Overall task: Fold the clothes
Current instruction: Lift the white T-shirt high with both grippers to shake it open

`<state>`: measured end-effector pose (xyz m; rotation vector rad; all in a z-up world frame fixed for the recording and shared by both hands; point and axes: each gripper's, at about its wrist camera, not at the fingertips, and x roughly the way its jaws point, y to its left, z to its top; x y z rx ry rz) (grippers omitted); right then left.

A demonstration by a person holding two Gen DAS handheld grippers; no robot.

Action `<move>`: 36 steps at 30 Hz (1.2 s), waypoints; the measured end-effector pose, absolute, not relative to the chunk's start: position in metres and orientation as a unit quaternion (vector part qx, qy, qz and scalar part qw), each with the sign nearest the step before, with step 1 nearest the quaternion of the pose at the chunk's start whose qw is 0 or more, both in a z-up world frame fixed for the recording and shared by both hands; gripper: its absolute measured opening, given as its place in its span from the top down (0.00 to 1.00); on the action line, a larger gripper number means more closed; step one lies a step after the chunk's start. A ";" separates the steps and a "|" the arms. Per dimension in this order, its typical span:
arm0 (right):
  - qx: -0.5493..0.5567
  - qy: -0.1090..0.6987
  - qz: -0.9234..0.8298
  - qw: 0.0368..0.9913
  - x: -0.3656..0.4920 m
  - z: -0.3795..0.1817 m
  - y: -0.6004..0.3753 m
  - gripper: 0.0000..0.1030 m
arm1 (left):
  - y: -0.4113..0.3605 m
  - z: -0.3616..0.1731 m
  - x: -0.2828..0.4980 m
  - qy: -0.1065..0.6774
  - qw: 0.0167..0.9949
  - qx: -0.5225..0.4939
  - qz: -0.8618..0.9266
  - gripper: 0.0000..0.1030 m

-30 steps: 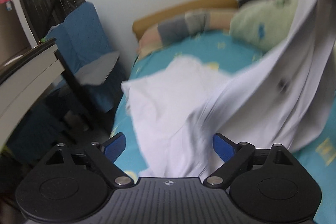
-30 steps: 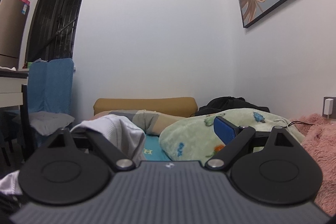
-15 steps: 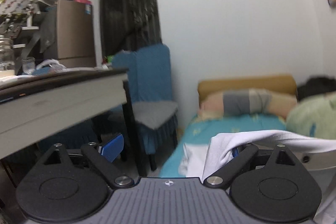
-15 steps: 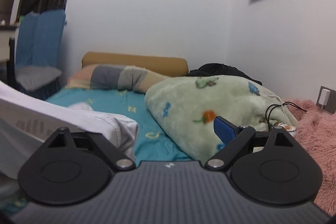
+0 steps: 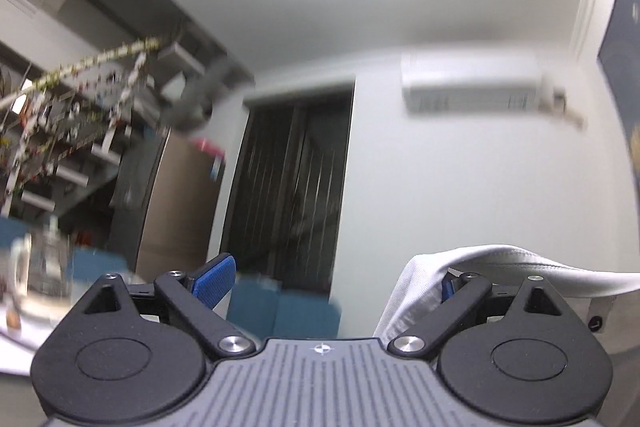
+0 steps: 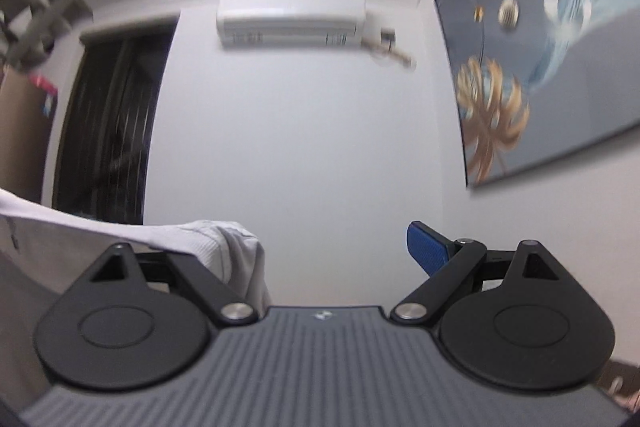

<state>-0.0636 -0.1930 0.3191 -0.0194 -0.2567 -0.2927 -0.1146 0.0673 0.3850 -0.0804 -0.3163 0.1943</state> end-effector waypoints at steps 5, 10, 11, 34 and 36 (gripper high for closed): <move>0.002 -0.177 -0.152 0.972 -0.142 0.398 -0.195 0.12 | 0.064 0.470 -0.189 -0.181 0.981 -0.047 0.059 0.04; -0.004 -0.185 -0.170 0.968 -0.178 0.413 -0.208 0.11 | 0.057 0.488 -0.229 -0.154 0.987 -0.055 0.006 0.02; -0.006 -0.183 -0.173 0.968 -0.182 0.411 -0.210 0.11 | 0.055 0.477 -0.228 -0.145 0.988 -0.059 0.001 0.01; -0.087 0.103 -0.161 0.978 0.296 0.083 -0.237 0.12 | 0.038 0.095 0.324 0.091 0.994 0.003 0.058 0.00; -0.076 0.112 -0.156 0.978 0.356 0.045 -0.238 0.12 | 0.038 0.059 0.391 0.115 0.991 0.013 0.070 0.00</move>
